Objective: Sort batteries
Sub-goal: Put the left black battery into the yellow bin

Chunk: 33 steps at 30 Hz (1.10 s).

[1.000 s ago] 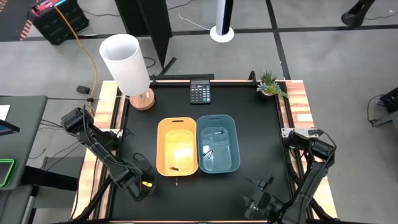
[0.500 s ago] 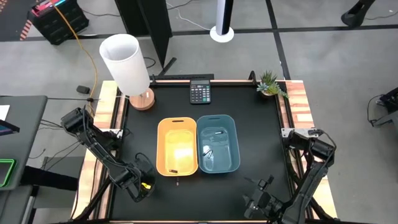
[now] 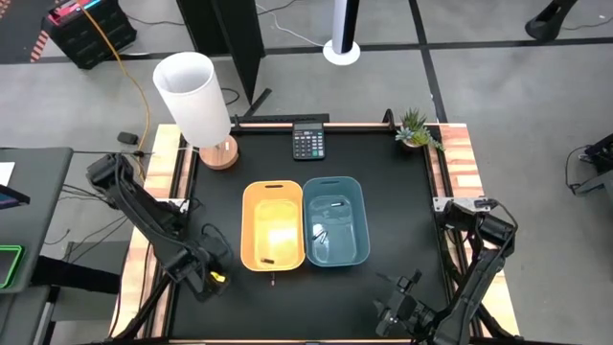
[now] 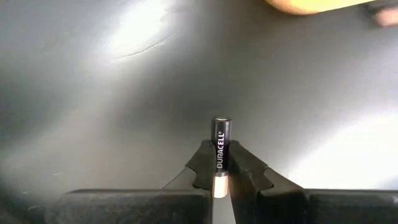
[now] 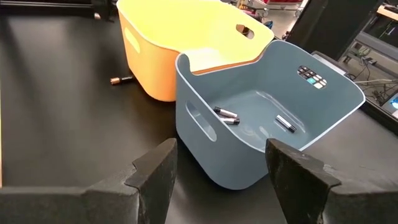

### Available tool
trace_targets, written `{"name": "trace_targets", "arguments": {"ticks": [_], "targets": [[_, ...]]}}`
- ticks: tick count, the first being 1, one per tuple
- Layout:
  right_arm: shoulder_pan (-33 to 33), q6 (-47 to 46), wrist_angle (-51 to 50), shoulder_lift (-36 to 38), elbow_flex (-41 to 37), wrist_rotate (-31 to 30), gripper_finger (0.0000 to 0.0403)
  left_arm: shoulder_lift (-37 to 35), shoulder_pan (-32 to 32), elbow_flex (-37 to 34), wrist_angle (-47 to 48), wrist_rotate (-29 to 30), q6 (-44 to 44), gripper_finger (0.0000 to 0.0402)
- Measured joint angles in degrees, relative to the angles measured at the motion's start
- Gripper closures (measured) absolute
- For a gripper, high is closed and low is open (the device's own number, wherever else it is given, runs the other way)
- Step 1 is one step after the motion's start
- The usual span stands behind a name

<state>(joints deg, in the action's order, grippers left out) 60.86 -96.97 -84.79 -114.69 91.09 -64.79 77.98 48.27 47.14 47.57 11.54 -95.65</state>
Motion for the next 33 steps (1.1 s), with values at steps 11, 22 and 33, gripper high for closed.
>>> {"name": "trace_targets", "arguments": {"ticks": [11,22,33], "targets": [[0.0,0.0,0.0,0.0,0.0,0.0,0.0143,-11.7,-2.6,7.6,-1.5,20.4,12.4,0.0388],[-0.2,0.1,0.0,0.0,0.0,0.0,0.0143,-8.2,-17.7,8.4,-8.4,26.1,34.0,0.0358],[-0.2,0.0,0.0,0.0,0.0,0.0,0.0143,-5.7,-19.2,9.2,-11.6,24.4,43.1,0.0213]]}}
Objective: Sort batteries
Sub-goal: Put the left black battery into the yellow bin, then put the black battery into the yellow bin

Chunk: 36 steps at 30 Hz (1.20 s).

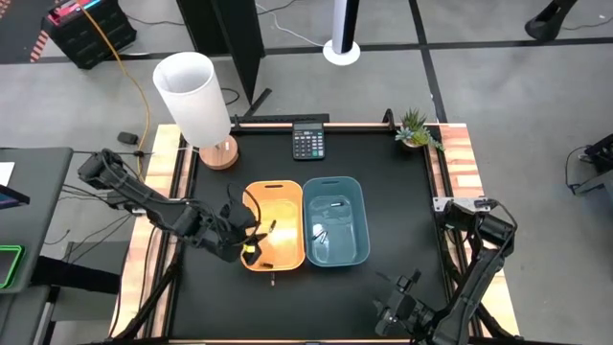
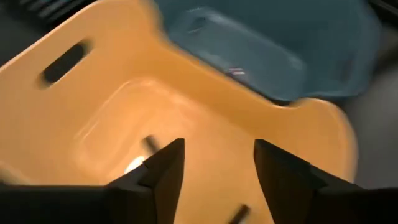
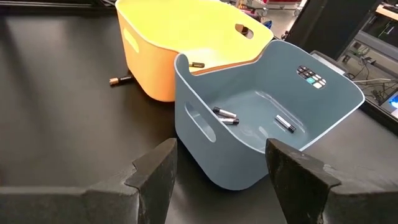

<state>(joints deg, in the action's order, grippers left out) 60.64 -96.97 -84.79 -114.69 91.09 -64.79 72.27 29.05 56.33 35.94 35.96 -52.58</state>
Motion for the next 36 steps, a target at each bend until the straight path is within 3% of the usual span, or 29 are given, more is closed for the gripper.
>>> {"name": "trace_targets", "arguments": {"ticks": [10,16,21,26,31,36], "targets": [[-0.1,0.0,-0.2,0.0,0.0,0.0,0.0143,3.7,12.0,6.3,-17.3,-6.2,42.5,0.0229],[-0.4,0.0,-0.1,0.0,0.0,0.0,0.0143,12.9,15.6,6.3,-21.6,-12.9,53.2,0.0231],[-0.4,0.0,-0.1,0.0,0.0,0.0,0.0143,21.9,16.6,10.3,-19.2,-15.6,56.7,0.0231],[-0.8,0.0,0.0,0.0,0.0,0.0,0.0143,30.4,16.2,21.1,-8.2,-16.2,58.4,0.0231],[-1.9,0.0,0.5,0.0,0.0,0.2,0.0143,37.0,15.0,28.9,2.2,-15.2,46.5,0.0231],[-2.7,0.8,0.8,0.0,0.0,0.2,0.0143,41.0,15.5,29.4,3.0,-11.5,26.7,0.0237]]}}
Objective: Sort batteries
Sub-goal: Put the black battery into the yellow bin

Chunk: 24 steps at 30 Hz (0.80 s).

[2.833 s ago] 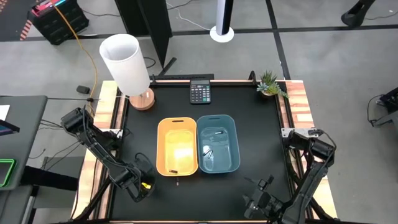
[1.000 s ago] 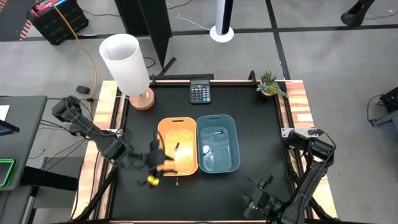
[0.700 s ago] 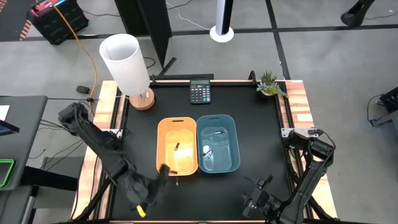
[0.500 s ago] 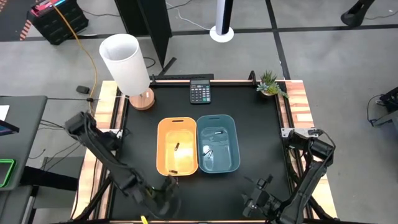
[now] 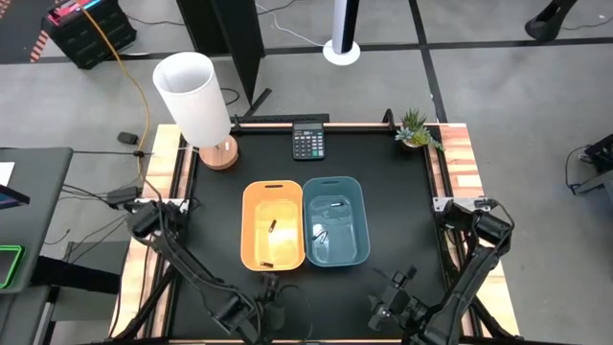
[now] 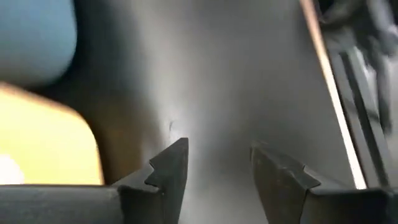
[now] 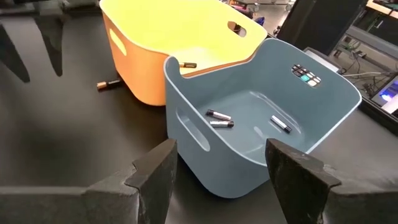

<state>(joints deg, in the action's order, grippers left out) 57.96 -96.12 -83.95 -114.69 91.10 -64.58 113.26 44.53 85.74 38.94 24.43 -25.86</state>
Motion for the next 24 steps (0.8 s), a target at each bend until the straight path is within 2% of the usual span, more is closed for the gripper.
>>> {"name": "trace_targets", "arguments": {"ticks": [5,9,10,18,22,24], "targets": [[-0.4,3.4,2.4,0.0,0.0,0.0,0.0143,2.3,3.3,0.0,-2.8,8.4,-21.0,0.0267],[-0.4,4.4,2.3,0.0,0.0,0.0,0.0143,3.1,6.7,-0.1,-2.1,21.2,-34.2,0.0297],[-0.4,4.7,2.2,0.0,0.0,-0.1,0.0143,3.2,7.2,-0.1,-1.7,22.7,-37.1,0.0305],[0.1,5.3,3.4,0.0,0.0,-8.7,0.0143,8.1,8.5,-0.1,-2.3,22.3,-60.4,0.0361],[0.1,8.7,5.4,0.0,0.0,-9.3,0.0143,12.1,9.5,-0.1,-0.6,22.3,-73.3,0.0394],[0.2,10.2,6.0,0.0,0.0,-9.5,0.0143,13.6,9.9,-0.1,0.9,24.0,-79.1,0.0398]]}}
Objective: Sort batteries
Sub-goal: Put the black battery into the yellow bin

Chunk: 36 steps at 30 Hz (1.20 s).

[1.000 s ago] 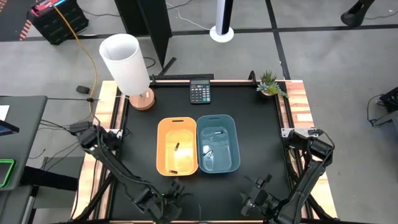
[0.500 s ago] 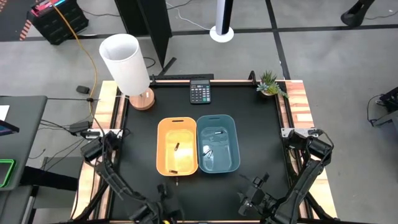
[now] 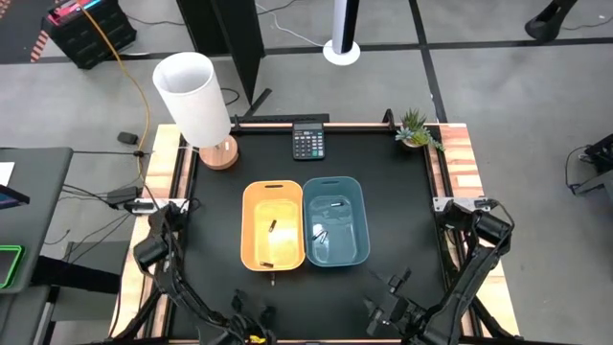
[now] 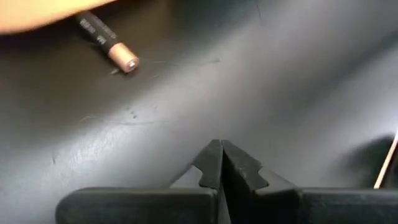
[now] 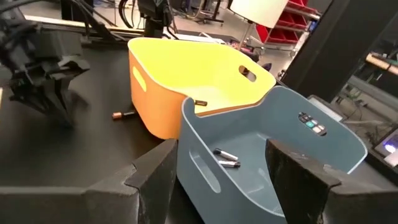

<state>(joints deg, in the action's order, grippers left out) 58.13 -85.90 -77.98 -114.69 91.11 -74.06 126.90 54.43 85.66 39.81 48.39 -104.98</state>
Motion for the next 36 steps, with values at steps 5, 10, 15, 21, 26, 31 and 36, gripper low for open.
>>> {"name": "trace_targets", "arguments": {"ticks": [5,10,15,21,26,31,36], "targets": [[0.5,2.3,1.3,0.0,0.0,-0.5,0.0143,1.5,-0.1,0.2,3.4,3.4,-6.3,0.0401],[1.5,2.5,1.3,0.0,0.0,-1.0,0.0143,1.5,-1.6,0.1,4.9,3.6,-5.5,0.0401],[1.6,2.4,1.4,0.0,0.0,-1.0,0.0143,1.5,-2.6,0.0,4.3,3.5,-4.7,0.0401],[2.2,2.5,1.6,0.0,0.0,-1.0,0.0143,1.5,-2.8,-0.1,-2.1,0.5,3.4,0.0394],[2.7,2.5,1.6,0.0,0.0,-1.0,0.0143,1.5,-2.6,-0.1,-7.3,0.6,4.1,0.0364],[2.7,2.4,1.8,0.0,0.0,-1.0,0.0143,1.5,-2.5,0.0,-6.4,0.8,-1.1,0.032],[2.7,2.4,1.8,0.0,0.0,-1.0,0.0143,1.5,-2.4,0.2,-0.4,0.8,-7.6,0.0273]]}}
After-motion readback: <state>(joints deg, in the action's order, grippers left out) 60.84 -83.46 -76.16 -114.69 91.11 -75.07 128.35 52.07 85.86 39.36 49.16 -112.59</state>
